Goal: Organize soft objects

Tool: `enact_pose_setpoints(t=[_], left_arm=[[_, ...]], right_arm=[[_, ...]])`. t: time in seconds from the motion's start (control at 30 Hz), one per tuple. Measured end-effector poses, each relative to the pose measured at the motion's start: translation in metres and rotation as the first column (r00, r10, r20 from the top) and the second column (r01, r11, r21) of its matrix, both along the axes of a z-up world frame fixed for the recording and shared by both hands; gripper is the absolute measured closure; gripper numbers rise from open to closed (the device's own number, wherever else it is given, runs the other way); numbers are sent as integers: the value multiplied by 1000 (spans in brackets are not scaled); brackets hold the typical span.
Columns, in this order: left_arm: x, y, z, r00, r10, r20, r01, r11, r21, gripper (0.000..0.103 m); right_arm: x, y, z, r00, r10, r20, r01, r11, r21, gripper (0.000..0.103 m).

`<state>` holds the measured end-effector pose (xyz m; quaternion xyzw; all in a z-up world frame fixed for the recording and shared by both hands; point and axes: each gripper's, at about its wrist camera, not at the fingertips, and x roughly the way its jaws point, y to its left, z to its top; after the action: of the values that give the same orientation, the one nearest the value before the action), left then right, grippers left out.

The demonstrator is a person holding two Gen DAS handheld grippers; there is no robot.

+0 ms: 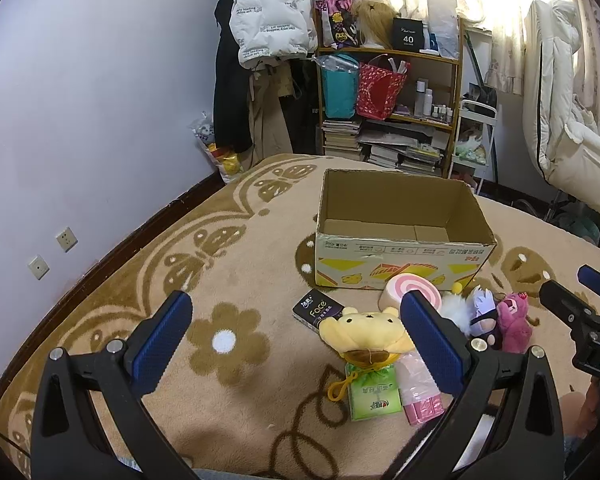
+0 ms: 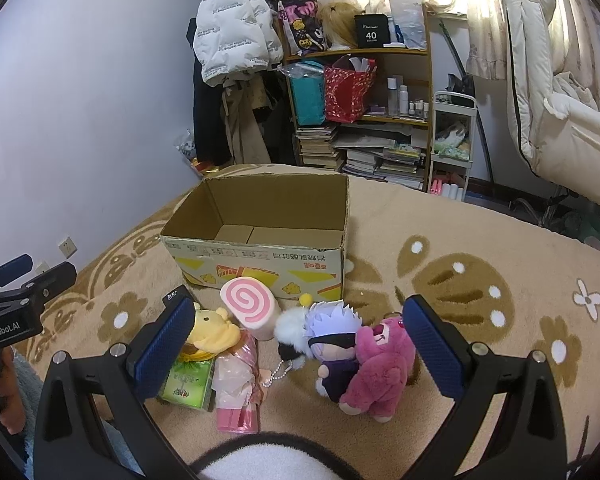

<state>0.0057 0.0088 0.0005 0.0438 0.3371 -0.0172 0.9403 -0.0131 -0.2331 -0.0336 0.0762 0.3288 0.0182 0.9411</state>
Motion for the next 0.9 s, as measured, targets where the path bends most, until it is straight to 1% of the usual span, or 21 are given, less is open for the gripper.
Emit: enact_pose_setpoints(t=[0.17,0.9], left_arm=[[-2,-1,-1,1000,3,0,-3,1000,0,0],[-2,-2,-5,1000,2,-2,-2,1000,7,0]], right_arm=[[-1,7,0,1000,-14,0,14,1000,8,0],[-1,7,0,1000,-13,2,13,1000,11,0]])
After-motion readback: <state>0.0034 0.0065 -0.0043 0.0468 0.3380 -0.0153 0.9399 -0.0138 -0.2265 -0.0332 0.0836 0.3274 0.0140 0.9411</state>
